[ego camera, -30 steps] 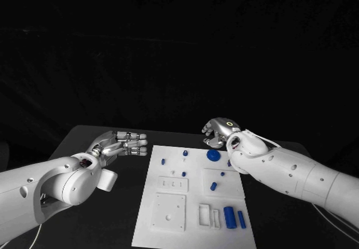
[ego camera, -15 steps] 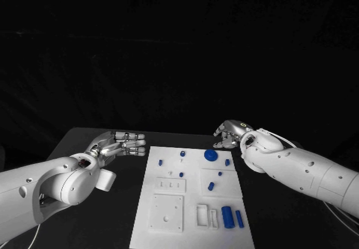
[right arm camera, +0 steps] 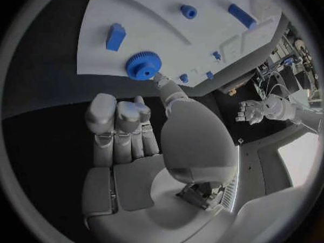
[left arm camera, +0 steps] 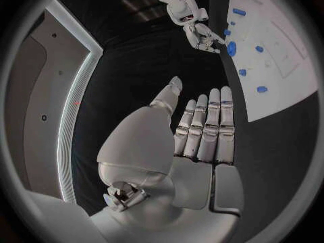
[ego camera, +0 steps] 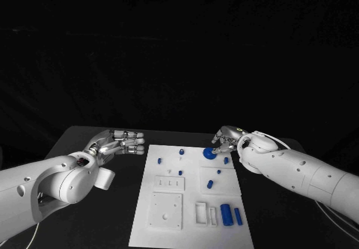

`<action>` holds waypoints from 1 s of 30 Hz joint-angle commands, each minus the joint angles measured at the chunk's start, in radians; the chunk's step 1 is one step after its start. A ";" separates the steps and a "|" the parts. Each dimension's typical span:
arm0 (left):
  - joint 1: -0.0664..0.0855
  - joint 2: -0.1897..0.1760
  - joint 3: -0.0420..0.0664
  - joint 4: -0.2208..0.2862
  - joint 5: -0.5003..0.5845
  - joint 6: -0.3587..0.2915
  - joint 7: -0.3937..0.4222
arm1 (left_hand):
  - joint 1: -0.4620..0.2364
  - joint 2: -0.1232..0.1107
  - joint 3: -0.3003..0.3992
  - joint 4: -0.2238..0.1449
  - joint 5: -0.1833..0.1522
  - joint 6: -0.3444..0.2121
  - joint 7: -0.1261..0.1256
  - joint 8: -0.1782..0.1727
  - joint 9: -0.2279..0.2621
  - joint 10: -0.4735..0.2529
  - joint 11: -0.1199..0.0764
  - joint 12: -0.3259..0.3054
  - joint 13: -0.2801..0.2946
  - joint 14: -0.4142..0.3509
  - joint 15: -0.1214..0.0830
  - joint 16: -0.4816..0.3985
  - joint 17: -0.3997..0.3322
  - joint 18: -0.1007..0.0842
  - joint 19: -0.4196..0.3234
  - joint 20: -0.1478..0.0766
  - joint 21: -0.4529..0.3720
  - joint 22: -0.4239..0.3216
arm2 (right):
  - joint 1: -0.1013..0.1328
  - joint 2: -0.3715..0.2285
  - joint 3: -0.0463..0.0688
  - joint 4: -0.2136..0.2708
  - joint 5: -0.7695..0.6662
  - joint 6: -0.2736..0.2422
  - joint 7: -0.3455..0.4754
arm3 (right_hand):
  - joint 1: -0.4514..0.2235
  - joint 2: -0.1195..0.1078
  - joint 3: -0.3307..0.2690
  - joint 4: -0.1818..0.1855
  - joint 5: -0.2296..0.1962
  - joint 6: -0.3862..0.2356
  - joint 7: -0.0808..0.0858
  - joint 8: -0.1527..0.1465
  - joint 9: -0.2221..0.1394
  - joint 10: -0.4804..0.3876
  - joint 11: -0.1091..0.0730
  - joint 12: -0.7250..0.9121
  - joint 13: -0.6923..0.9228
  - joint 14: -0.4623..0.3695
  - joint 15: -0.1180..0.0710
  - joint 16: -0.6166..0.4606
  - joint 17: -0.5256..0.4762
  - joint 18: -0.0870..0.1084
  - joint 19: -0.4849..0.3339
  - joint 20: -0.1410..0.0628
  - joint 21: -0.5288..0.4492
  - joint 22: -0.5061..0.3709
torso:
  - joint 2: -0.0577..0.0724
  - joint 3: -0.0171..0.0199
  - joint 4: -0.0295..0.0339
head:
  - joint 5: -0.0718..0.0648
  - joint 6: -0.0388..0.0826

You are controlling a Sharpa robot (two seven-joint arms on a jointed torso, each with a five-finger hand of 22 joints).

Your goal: Assemble the parts on the task board

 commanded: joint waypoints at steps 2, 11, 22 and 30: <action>0.001 0.004 0.001 0.000 -0.005 0.019 0.009 | 0.004 0.003 -0.005 -0.002 -0.004 -0.002 0.001 0.002 0.001 -0.003 0.000 0.003 0.002 -0.006 0.002 -0.004 0.001 0.005 -0.006 -0.001 0.003 -0.001 | -0.005 0.012 0.000 -0.014 0.009 0.035 0.022 | -0.002 0.009 0.001 0.002 0.006 -0.006 0.000 -0.001 0.001 0.009 0.001 0.007 0.003 0.005 0.000 -0.002 0.004 -0.011 0.047 0.007 -0.001 0.105 | -0.001 0.0000 0.0019 | 0.002 -0.006; 0.001 0.006 0.001 -0.003 -0.006 0.021 0.008 | 0.004 0.003 -0.005 -0.002 -0.004 -0.002 0.001 0.002 0.001 -0.003 0.000 0.003 0.002 -0.006 0.002 -0.004 0.001 0.005 -0.006 -0.001 0.003 -0.001 | -0.013 0.035 0.000 -0.042 0.015 0.038 0.029 | -0.005 0.009 0.002 0.002 0.013 -0.007 0.000 -0.001 0.001 0.008 0.001 0.007 0.004 0.005 0.000 0.000 0.009 -0.012 0.049 0.007 0.000 0.109 | -0.002 -0.0015 0.0022 | 0.002 -0.007; 0.001 0.007 0.001 -0.003 -0.008 0.023 0.007 | 0.003 0.004 -0.005 -0.002 -0.004 -0.004 0.002 0.002 0.001 -0.004 0.001 0.003 0.002 -0.007 0.003 -0.004 0.001 0.006 -0.007 0.000 0.004 -0.001 | -0.023 0.058 0.000 -0.074 0.023 0.036 0.034 | -0.007 0.013 0.001 0.003 0.012 -0.007 0.000 -0.001 0.001 0.007 0.001 0.006 0.004 0.006 0.000 0.000 0.013 -0.012 0.050 0.007 -0.002 0.111 | -0.003 -0.0023 0.0041 | 0.003 -0.011; 0.001 0.006 0.001 -0.003 -0.009 0.024 0.005 | 0.003 0.004 -0.005 -0.002 -0.004 -0.004 0.002 0.002 0.001 -0.004 0.001 0.003 0.002 -0.007 0.003 -0.004 0.001 0.006 -0.007 0.000 0.004 -0.001 | -0.025 0.069 0.000 -0.097 0.027 0.037 0.036 | -0.008 0.016 0.004 0.003 0.014 -0.007 0.000 -0.001 0.001 0.006 0.001 0.004 0.002 0.006 0.000 -0.002 0.014 -0.012 0.050 0.007 -0.002 0.112 | -0.002 -0.0006 0.0018 | 0.005 -0.013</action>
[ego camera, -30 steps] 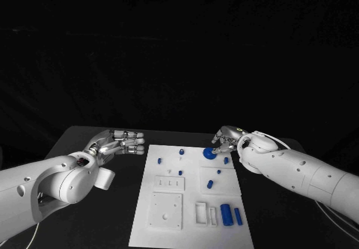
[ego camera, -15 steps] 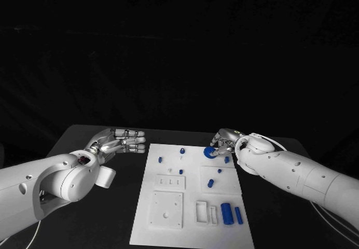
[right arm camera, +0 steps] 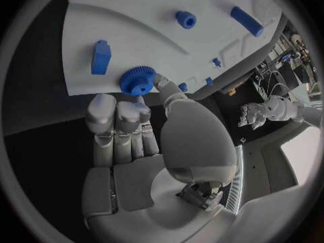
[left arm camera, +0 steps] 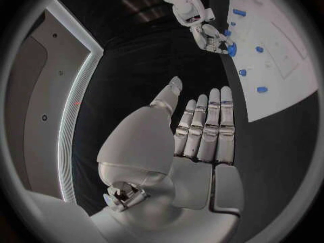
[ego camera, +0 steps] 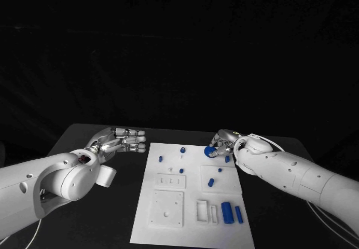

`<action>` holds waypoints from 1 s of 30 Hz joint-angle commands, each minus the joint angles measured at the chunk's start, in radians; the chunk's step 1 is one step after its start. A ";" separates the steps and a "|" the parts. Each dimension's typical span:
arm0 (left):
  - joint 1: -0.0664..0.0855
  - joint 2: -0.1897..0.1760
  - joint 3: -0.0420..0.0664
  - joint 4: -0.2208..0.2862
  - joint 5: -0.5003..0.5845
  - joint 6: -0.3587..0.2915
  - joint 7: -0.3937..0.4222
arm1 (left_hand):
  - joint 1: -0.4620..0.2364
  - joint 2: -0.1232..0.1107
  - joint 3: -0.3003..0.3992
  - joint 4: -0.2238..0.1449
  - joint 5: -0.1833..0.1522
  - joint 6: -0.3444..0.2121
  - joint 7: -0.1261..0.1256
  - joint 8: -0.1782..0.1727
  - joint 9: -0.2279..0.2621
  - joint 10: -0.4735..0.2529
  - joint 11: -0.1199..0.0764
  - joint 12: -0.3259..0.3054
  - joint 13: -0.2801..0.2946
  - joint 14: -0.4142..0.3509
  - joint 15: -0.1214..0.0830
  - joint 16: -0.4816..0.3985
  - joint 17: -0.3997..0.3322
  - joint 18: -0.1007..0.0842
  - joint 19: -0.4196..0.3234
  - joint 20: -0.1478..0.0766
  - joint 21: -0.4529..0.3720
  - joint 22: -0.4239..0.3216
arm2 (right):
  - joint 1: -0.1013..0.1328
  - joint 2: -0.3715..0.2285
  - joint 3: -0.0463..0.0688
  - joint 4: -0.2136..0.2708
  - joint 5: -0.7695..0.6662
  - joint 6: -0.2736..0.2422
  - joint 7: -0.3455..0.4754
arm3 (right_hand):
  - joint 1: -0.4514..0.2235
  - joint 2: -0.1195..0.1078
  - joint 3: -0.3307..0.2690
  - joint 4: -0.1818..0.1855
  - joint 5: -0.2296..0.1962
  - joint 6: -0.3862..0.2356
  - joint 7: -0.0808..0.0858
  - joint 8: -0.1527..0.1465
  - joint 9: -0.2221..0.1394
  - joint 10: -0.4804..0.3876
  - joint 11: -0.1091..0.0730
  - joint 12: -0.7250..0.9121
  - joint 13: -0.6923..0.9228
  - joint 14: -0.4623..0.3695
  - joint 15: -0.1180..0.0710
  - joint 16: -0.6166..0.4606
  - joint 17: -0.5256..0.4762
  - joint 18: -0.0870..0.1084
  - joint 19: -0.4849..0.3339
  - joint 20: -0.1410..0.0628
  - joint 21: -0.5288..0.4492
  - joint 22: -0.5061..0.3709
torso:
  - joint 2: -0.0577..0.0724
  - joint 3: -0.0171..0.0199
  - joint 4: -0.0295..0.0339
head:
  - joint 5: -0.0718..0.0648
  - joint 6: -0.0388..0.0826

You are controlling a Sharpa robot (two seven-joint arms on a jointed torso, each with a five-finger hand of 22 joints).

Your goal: Assemble the parts on the task board

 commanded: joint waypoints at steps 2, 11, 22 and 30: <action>0.001 0.002 0.001 0.001 -0.005 0.017 0.006 | 0.003 0.004 -0.005 -0.002 -0.004 -0.004 0.002 0.002 0.001 -0.004 0.001 0.003 0.002 -0.007 0.003 -0.004 0.001 0.006 -0.007 0.000 0.004 -0.001 | -0.004 0.005 -0.002 -0.011 0.005 0.017 0.010 | 0.000 0.009 0.006 0.002 0.007 -0.008 0.001 -0.001 -0.002 0.007 0.001 0.000 -0.001 0.006 0.000 -0.002 0.001 -0.007 0.047 0.004 -0.001 0.112 | 0.001 0.0010 -0.0018 | 0.002 -0.001; 0.001 0.002 0.001 0.001 -0.006 0.018 0.004 | 0.003 0.004 -0.005 -0.002 -0.004 -0.004 0.002 0.002 0.001 -0.004 0.001 0.003 0.002 -0.007 0.003 -0.004 0.001 0.006 -0.007 0.000 0.004 -0.001 | -0.004 0.007 -0.002 -0.027 0.018 -0.006 0.013 | -0.005 0.011 0.027 -0.006 0.019 -0.003 0.000 -0.002 -0.002 0.010 0.000 0.006 0.003 0.007 0.000 0.000 0.009 -0.009 0.049 0.003 0.010 0.116 | 0.000 0.0019 -0.0017 | 0.002 -0.003; 0.001 0.005 0.001 -0.003 -0.010 0.020 0.004 | 0.003 0.004 -0.005 -0.002 -0.004 -0.004 0.002 0.002 0.001 -0.004 0.001 0.003 0.002 -0.007 0.003 -0.004 0.001 0.006 -0.007 0.000 0.004 -0.001 | -0.005 0.003 -0.002 -0.015 0.029 -0.033 0.020 | -0.007 0.008 0.023 -0.010 0.019 -0.009 0.001 -0.002 -0.002 0.007 0.001 0.002 0.001 0.007 0.000 0.000 0.010 -0.011 0.049 0.003 0.020 0.118 | 0.001 0.0024 -0.0034 | 0.000 -0.003; 0.001 0.011 0.000 -0.008 -0.011 0.023 0.003 | 0.004 0.004 -0.005 0.000 -0.004 -0.002 0.001 0.002 0.001 -0.005 0.001 0.003 0.002 -0.008 0.003 -0.004 0.001 0.005 -0.008 0.000 0.004 -0.001 | -0.005 0.004 -0.002 -0.015 0.029 -0.031 0.019 | -0.008 0.009 0.017 -0.010 0.014 -0.011 0.002 -0.002 -0.002 0.006 0.002 0.000 0.000 0.007 0.001 -0.001 0.011 -0.011 0.049 0.004 0.023 0.118 | 0.000 0.0020 -0.0026 | -0.002 -0.005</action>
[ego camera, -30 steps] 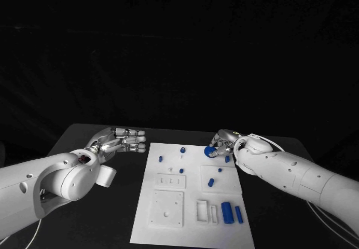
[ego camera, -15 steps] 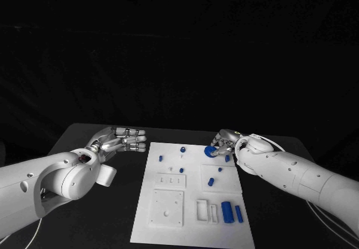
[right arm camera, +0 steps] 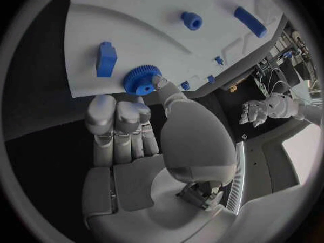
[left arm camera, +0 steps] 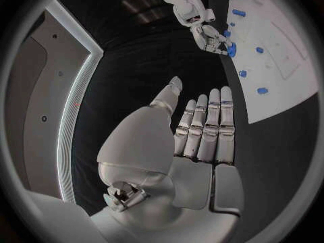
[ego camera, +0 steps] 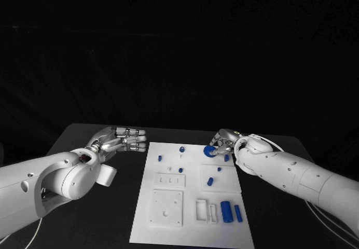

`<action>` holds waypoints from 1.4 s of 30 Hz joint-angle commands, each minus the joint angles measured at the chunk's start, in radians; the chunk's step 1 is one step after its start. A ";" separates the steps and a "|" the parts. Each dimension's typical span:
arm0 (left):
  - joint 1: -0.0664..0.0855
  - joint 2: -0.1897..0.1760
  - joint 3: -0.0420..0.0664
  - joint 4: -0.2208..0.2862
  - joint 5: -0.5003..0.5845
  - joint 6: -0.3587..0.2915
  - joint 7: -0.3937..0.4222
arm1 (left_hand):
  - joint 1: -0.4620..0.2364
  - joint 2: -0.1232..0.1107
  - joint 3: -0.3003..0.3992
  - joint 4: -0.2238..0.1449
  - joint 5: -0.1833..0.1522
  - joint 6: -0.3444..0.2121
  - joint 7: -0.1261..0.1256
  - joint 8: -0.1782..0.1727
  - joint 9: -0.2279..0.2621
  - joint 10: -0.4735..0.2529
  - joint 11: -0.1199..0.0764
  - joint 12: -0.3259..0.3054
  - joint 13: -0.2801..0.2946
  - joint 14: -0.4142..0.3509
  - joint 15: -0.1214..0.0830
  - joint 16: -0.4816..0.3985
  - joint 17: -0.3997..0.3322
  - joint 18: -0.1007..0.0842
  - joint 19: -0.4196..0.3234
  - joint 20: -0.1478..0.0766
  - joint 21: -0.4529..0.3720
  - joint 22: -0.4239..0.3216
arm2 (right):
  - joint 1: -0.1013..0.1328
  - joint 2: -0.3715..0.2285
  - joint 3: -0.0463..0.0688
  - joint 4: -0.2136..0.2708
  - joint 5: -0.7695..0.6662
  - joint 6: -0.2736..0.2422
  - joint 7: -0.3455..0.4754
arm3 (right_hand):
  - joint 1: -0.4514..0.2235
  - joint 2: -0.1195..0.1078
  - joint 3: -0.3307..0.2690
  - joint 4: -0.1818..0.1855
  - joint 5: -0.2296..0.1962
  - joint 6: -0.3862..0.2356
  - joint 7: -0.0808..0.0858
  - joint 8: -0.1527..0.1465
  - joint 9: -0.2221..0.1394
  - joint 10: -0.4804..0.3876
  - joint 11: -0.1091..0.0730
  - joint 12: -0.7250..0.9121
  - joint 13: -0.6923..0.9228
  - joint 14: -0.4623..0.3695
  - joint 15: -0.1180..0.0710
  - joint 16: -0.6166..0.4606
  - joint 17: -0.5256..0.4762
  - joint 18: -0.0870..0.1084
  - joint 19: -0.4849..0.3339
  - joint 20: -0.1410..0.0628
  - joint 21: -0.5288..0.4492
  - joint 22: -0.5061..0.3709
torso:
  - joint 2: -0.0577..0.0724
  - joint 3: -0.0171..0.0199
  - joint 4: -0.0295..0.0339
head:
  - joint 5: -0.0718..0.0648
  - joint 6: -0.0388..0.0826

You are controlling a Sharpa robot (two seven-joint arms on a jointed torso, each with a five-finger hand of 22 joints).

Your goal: Assemble the parts on the task board

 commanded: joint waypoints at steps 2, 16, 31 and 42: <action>0.001 0.004 0.001 -0.001 -0.005 0.019 0.004 | 0.004 0.004 -0.005 0.000 -0.004 -0.002 0.001 0.002 0.001 -0.005 0.001 0.003 0.002 -0.005 -0.001 -0.004 0.001 0.006 -0.008 0.000 0.004 -0.002 | 0.000 0.002 0.000 0.001 0.002 0.000 0.007 | -0.003 0.005 -0.007 0.000 -0.005 -0.009 -0.001 -0.001 0.001 -0.001 0.002 0.000 -0.002 0.007 0.001 -0.001 0.002 -0.010 0.048 0.004 0.002 0.118 | -0.001 0.0001 0.0006 | -0.001 -0.002; 0.001 0.002 0.000 -0.001 -0.005 0.024 -0.002 | 0.004 0.004 -0.005 0.000 -0.004 -0.002 0.001 0.002 0.001 -0.005 0.001 0.003 0.002 -0.005 -0.001 -0.004 0.001 0.006 -0.008 0.000 0.004 -0.002 | -0.010 0.011 -0.003 -0.019 -0.026 0.036 -0.006 | 0.000 0.008 0.008 -0.007 0.000 0.001 -0.002 -0.001 0.001 -0.001 0.000 0.001 -0.001 0.008 0.000 -0.002 0.006 -0.011 0.047 0.003 0.008 0.119 | -0.001 0.0001 0.0012 | 0.002 -0.007; 0.001 -0.001 0.000 -0.001 -0.006 0.029 -0.010 | 0.003 0.004 -0.005 -0.001 -0.004 -0.003 0.002 0.002 0.001 -0.006 0.001 0.003 0.002 -0.006 0.000 -0.004 0.001 0.005 -0.009 0.001 0.003 -0.002 | -0.020 0.009 -0.009 -0.029 -0.051 0.063 -0.017 | -0.002 0.004 0.038 -0.034 0.045 -0.011 0.001 -0.001 0.000 -0.006 0.001 -0.004 -0.003 0.008 0.000 -0.002 0.010 -0.012 0.045 0.003 0.013 0.120 | -0.001 0.0018 0.0003 | 0.004 -0.012; 0.001 -0.003 -0.001 -0.001 -0.007 0.029 -0.014 | 0.003 0.004 -0.006 0.000 -0.004 -0.006 0.002 0.002 0.001 -0.006 0.001 0.003 0.002 -0.008 0.001 -0.004 0.001 0.006 -0.009 0.001 0.003 -0.002 | -0.023 0.000 -0.009 -0.007 -0.046 0.060 -0.023 | -0.035 0.001 0.063 -0.059 0.096 -0.003 -0.001 -0.001 0.001 -0.007 -0.001 -0.007 -0.005 0.008 -0.001 -0.008 0.012 -0.014 0.046 0.002 0.027 0.123 | 0.000 0.0023 0.0001 | 0.002 -0.012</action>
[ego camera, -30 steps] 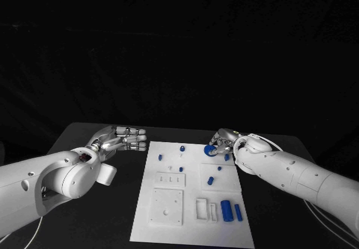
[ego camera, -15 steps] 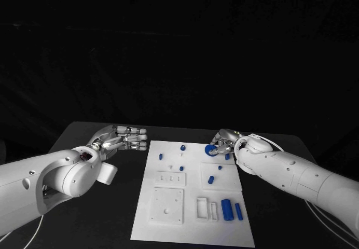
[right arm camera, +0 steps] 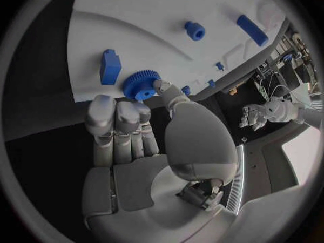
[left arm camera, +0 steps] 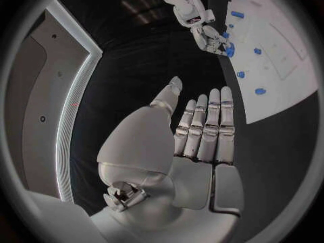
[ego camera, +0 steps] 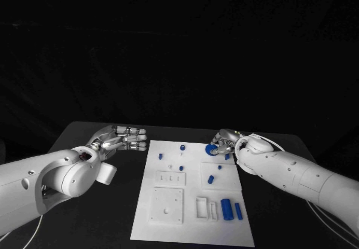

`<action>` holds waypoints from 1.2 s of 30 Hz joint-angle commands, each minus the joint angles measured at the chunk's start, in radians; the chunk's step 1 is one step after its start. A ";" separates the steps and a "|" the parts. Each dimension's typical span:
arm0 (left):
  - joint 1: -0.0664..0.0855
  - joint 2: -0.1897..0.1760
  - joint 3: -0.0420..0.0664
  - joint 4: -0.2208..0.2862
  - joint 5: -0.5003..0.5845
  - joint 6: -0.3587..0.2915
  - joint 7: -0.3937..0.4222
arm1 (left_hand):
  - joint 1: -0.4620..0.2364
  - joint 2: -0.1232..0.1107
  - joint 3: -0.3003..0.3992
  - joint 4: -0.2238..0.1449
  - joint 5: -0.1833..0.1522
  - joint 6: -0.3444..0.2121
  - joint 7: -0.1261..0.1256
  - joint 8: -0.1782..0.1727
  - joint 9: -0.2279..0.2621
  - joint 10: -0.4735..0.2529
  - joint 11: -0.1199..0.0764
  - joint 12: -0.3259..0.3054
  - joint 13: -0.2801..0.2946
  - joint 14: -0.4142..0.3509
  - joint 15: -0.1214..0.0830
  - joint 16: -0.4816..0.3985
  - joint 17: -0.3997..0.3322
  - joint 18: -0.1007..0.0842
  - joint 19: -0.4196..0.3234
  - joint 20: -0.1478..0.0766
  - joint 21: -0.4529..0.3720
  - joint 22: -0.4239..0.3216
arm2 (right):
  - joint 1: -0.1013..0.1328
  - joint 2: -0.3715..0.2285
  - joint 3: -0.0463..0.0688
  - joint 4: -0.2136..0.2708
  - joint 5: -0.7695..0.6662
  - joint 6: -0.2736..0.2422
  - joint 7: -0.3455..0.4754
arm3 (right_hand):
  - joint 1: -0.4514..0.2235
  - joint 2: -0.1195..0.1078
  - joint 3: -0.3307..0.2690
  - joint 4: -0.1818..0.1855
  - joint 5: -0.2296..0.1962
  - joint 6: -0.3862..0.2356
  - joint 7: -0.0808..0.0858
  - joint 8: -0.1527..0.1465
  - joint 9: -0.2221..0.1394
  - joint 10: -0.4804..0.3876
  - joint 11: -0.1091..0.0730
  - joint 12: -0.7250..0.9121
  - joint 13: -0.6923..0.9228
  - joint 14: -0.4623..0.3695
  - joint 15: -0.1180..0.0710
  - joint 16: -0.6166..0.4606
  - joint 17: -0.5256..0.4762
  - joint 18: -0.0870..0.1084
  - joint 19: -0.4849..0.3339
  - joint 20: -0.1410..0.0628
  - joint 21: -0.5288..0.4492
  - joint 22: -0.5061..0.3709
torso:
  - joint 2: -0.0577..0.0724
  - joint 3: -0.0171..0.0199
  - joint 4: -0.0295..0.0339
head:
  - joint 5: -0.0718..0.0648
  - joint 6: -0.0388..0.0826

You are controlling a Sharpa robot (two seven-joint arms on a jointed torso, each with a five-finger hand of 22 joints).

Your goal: Assemble the parts on the task board

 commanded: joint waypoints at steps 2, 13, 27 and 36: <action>0.001 0.000 0.000 0.002 -0.004 0.016 0.001 | 0.003 0.004 -0.006 0.000 -0.004 -0.006 0.002 0.002 0.001 -0.006 0.001 0.003 0.002 -0.008 0.001 -0.004 0.001 0.006 -0.006 -0.002 0.003 -0.001 | -0.013 -0.003 -0.007 0.004 -0.019 0.048 -0.026 | -0.001 0.009 -0.011 0.000 -0.001 0.006 0.000 0.003 0.002 -0.006 -0.002 -0.001 0.000 0.009 -0.002 -0.003 0.002 -0.014 0.046 0.002 0.008 0.123 | 0.000 -0.0002 0.0004 | -0.003 0.000; 0.001 -0.003 0.000 0.005 -0.004 0.015 0.000 | 0.005 0.004 -0.005 0.000 -0.003 -0.007 0.002 0.002 0.001 -0.007 0.002 0.003 0.002 -0.009 0.001 -0.004 0.001 0.006 -0.007 -0.002 0.003 -0.001 | -0.014 -0.007 -0.007 0.024 -0.009 0.026 -0.043 | -0.039 -0.003 0.152 -0.044 0.092 0.059 -0.009 0.003 0.003 0.002 -0.012 0.009 0.011 0.009 -0.010 -0.002 0.009 -0.018 0.045 -0.006 0.025 0.126 | 0.000 -0.0015 0.0000 | -0.003 0.002; 0.001 -0.009 0.000 0.011 -0.004 0.012 0.000 | 0.005 0.004 -0.005 0.000 -0.003 -0.007 0.002 0.002 0.001 -0.007 0.002 0.003 0.002 -0.009 0.001 -0.004 0.001 0.006 -0.007 -0.002 0.003 -0.001 | -0.012 -0.031 -0.005 0.153 -0.116 -0.067 -0.124 | -0.053 -0.022 0.223 -0.046 0.109 0.093 -0.018 0.003 0.005 0.011 -0.020 0.009 0.017 0.010 -0.016 -0.002 0.014 -0.023 0.045 -0.013 0.050 0.130 | -0.002 -0.0032 -0.0006 | -0.003 0.006; 0.001 -0.012 0.000 0.015 -0.004 0.011 -0.001 | 0.005 0.003 -0.005 0.003 -0.004 -0.005 0.002 0.002 0.001 -0.008 0.002 0.003 0.002 -0.010 0.001 -0.004 0.001 0.006 -0.007 -0.001 0.001 -0.001 | -0.009 -0.029 -0.004 0.252 -0.171 -0.094 -0.162 | -0.049 -0.025 0.205 -0.032 0.058 0.090 -0.019 0.003 0.004 0.013 -0.019 0.011 0.019 0.010 -0.015 -0.001 0.015 -0.023 0.046 -0.012 0.053 0.130 | -0.001 -0.0034 0.0025 | 0.000 0.006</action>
